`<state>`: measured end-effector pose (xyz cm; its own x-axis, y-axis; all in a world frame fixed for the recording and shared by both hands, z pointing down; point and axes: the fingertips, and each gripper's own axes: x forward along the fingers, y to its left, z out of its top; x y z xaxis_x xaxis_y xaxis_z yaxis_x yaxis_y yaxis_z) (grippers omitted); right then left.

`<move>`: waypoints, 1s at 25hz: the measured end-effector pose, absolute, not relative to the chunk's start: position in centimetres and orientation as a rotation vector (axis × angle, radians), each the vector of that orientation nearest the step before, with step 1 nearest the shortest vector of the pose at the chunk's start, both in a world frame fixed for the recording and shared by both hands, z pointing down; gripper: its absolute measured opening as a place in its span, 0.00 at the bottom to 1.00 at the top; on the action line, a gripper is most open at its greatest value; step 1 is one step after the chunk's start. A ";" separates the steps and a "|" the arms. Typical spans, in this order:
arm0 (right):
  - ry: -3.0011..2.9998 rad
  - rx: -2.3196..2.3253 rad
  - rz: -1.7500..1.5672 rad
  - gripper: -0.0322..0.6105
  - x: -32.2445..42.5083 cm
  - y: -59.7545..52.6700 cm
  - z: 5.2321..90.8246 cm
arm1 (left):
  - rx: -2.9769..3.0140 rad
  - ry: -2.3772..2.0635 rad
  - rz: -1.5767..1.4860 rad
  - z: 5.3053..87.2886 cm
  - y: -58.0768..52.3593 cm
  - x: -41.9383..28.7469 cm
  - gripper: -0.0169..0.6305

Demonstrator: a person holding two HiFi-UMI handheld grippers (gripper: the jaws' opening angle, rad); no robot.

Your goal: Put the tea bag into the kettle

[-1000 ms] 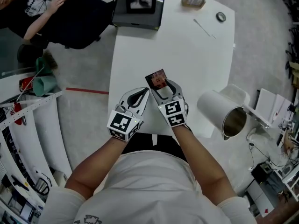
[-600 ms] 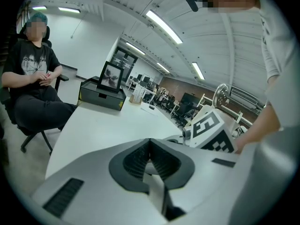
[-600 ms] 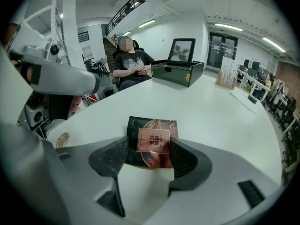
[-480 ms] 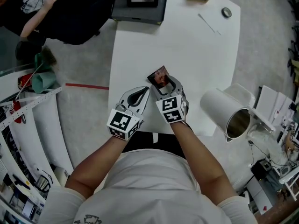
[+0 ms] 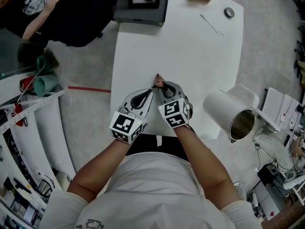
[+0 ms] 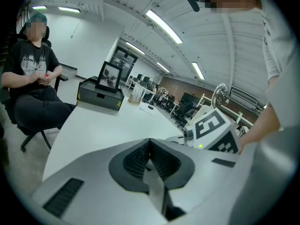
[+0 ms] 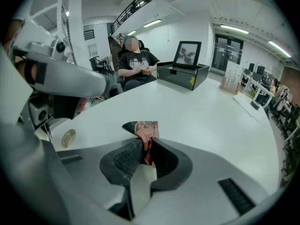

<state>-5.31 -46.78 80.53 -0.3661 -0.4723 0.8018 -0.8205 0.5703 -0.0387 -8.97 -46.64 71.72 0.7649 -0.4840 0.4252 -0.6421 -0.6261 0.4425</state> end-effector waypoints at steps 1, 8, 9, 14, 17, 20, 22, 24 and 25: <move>-2.035 1.045 0.563 0.14 -5.3 -46.6 80.0 | 2.377 -0.841 0.355 71.5 -46.6 -8.9 0.04; -2.126 1.133 0.559 0.13 -4.7 -45.3 75.6 | 2.419 -0.839 0.359 70.0 -45.3 -7.6 0.04; -2.134 1.144 0.564 0.13 -4.5 -45.0 75.1 | 2.423 -0.839 0.357 69.7 -44.9 -7.3 0.04; -2.176 1.198 0.577 0.13 -3.2 -43.3 72.5 | 2.448 -0.847 0.349 68.1 -43.5 -6.2 0.04; -2.203 1.240 0.577 0.13 -2.0 -42.2 70.8 | 2.466 -0.853 0.347 67.3 -42.7 -5.4 0.04; -2.228 1.284 0.563 0.13 -0.7 -40.9 68.8 | 2.491 -0.853 0.353 66.3 -41.5 -4.3 0.04; -2.240 1.319 0.556 0.13 0.4 -39.9 67.6 | 2.506 -0.847 0.352 65.7 -40.4 -3.4 0.04; -2.245 1.358 0.549 0.13 1.8 -38.7 66.2 | 2.523 -0.830 0.355 65.0 -39.1 -2.2 0.04; -2.248 1.376 0.544 0.13 2.5 -38.0 65.5 | 2.532 -0.819 0.358 64.6 -38.4 -1.5 0.04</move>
